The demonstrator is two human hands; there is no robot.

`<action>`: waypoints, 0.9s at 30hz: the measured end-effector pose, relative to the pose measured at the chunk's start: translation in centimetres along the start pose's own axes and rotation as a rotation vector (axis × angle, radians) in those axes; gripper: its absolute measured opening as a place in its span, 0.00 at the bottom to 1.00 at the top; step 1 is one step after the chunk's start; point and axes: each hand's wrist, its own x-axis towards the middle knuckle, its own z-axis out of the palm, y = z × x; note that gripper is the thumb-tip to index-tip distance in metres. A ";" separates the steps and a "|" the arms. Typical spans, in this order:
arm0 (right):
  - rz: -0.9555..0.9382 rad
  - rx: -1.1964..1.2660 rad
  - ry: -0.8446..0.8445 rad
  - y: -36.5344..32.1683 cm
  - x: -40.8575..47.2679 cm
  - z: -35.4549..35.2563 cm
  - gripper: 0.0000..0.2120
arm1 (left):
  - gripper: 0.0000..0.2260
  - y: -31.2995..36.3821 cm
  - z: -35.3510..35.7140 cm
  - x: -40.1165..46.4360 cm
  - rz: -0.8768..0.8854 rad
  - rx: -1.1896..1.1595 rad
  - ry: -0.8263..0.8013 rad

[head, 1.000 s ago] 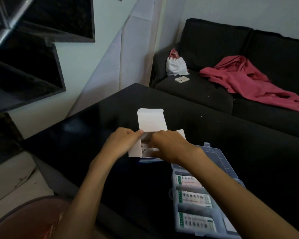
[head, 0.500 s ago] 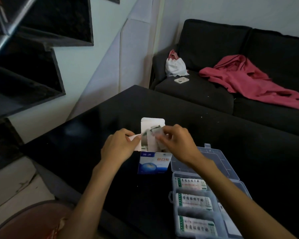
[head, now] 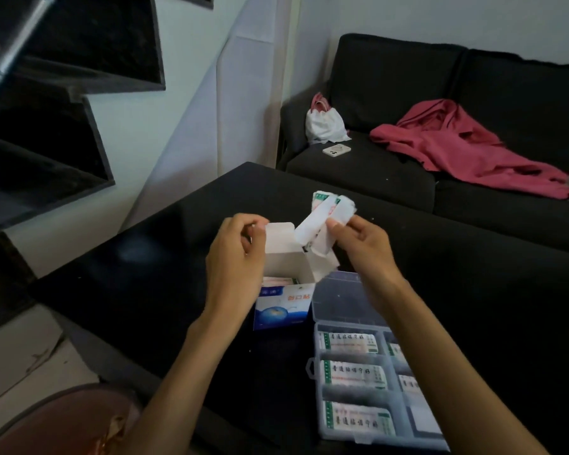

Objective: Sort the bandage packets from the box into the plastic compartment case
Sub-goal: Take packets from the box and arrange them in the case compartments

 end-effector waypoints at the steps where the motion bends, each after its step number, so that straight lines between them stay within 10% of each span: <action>1: 0.010 0.007 0.022 -0.3 -0.6 -1.0 0.13 | 0.05 0.6 0.4 -0.6 0.003 -0.052 -0.031; 10: 0.205 -0.084 -0.067 0.4 -6.2 -9.6 0.06 | 0.14 6.9 6.5 -7.2 -0.375 -0.341 -0.829; 27: 0.270 -0.208 0.115 5.4 -7.1 -13.8 0.09 | 0.10 5.7 10.4 -9.2 -0.451 -0.326 -0.848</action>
